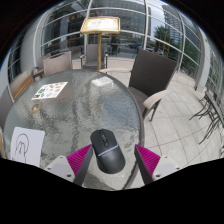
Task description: Arrange mouse
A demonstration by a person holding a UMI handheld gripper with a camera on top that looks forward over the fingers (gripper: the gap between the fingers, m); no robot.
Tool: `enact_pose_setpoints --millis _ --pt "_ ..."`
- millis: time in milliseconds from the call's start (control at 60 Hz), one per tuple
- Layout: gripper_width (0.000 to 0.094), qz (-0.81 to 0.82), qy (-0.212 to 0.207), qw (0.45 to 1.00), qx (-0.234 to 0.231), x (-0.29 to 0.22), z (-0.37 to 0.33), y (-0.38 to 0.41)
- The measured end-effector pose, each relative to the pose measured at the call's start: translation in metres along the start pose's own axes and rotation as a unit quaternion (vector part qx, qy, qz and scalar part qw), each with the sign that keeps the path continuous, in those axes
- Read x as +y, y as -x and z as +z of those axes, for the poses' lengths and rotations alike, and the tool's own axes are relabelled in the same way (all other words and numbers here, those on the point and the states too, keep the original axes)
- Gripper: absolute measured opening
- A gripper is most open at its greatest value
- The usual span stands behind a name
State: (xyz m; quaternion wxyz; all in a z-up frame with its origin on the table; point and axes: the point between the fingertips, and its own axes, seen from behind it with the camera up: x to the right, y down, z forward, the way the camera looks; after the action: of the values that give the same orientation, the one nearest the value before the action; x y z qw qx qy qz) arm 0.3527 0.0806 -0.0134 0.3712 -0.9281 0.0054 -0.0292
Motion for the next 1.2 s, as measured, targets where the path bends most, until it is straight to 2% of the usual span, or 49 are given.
enact_pose_setpoints --millis 83,133,267,317,400,533,583,617,700,817,933,1050,1200 --pt "0.0832 0.009 0.001 1.0 0.008 -0.011 0.011 -0.011" --pt "0.0793 0.018 0.005 1.0 0.009 -0.012 0.016 -0.013" --pt "0.0608 0.038 0.006 0.999 -0.001 -0.016 0.023 -0.01" --pt "0.0464 0.03 0.003 1.0 -0.007 -0.018 0.024 -0.004" --pt "0.0417 0.025 0.004 1.0 0.006 -0.015 0.023 -0.003" --pt "0.0311 0.034 0.039 0.999 0.013 -0.015 0.02 -0.002" --pt "0.0312 0.045 0.053 0.998 0.01 -0.021 0.014 0.002" --pt "0.0312 0.054 0.044 0.998 0.006 -0.035 0.005 0.006" --pt "0.0312 0.049 -0.014 0.999 0.015 -0.101 -0.027 0.014" --pt "0.0313 0.052 -0.095 0.994 -0.009 -0.192 -0.098 0.068" --pt "0.0313 0.033 -0.154 0.987 -0.03 -0.25 -0.158 0.136" --pt "0.0311 0.013 -0.173 0.984 -0.047 -0.252 -0.188 0.209" --pt "0.031 -0.004 -0.127 0.989 -0.072 -0.191 -0.177 0.29"
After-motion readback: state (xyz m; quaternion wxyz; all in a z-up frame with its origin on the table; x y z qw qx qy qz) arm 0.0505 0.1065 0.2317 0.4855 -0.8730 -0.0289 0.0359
